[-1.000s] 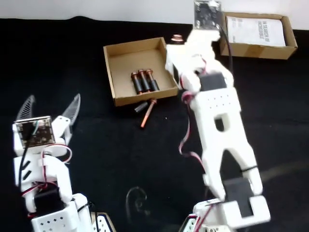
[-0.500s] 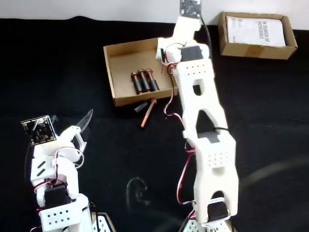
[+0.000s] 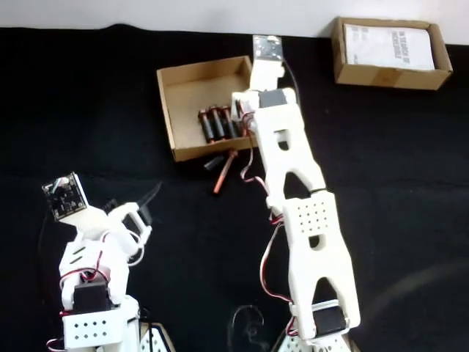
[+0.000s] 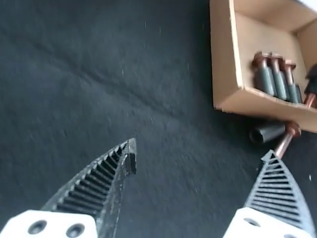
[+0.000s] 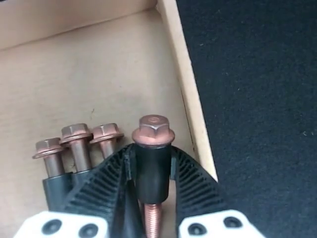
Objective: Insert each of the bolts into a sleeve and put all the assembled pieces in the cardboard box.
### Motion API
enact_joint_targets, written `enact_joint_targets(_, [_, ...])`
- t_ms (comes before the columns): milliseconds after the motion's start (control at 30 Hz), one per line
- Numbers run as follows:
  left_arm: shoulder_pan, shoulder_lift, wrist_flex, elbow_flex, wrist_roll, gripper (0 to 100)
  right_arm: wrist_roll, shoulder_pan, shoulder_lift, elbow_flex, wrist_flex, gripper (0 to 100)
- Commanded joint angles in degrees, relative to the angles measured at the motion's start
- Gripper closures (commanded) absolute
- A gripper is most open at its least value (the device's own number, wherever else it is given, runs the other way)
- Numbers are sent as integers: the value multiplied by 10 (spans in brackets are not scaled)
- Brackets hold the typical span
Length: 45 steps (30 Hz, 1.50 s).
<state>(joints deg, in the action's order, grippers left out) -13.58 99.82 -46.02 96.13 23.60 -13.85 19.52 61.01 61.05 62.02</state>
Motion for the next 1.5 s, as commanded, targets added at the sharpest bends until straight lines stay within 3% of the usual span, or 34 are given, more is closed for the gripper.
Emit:
enact_joint_targets(0, [9,11,-5,10,7,628,38,5,-7,38,13,984])
enact_joint_targets(267, [9,11,-6,10,5,628,59,35,-10,43,108,783])
enact_joint_targets(433, [9,11,-6,10,5,628,59,36,-11,80,131,782])
enact_joint_targets(800, [9,11,-6,10,4,628,59,127,-11,400,385,782])
enact_joint_targets(1200, [9,11,-6,11,4,628,-42,276,-71,399,392,782])
enact_joint_targets(1467, [9,11,-6,11,4,628,-57,290,-160,396,391,782])
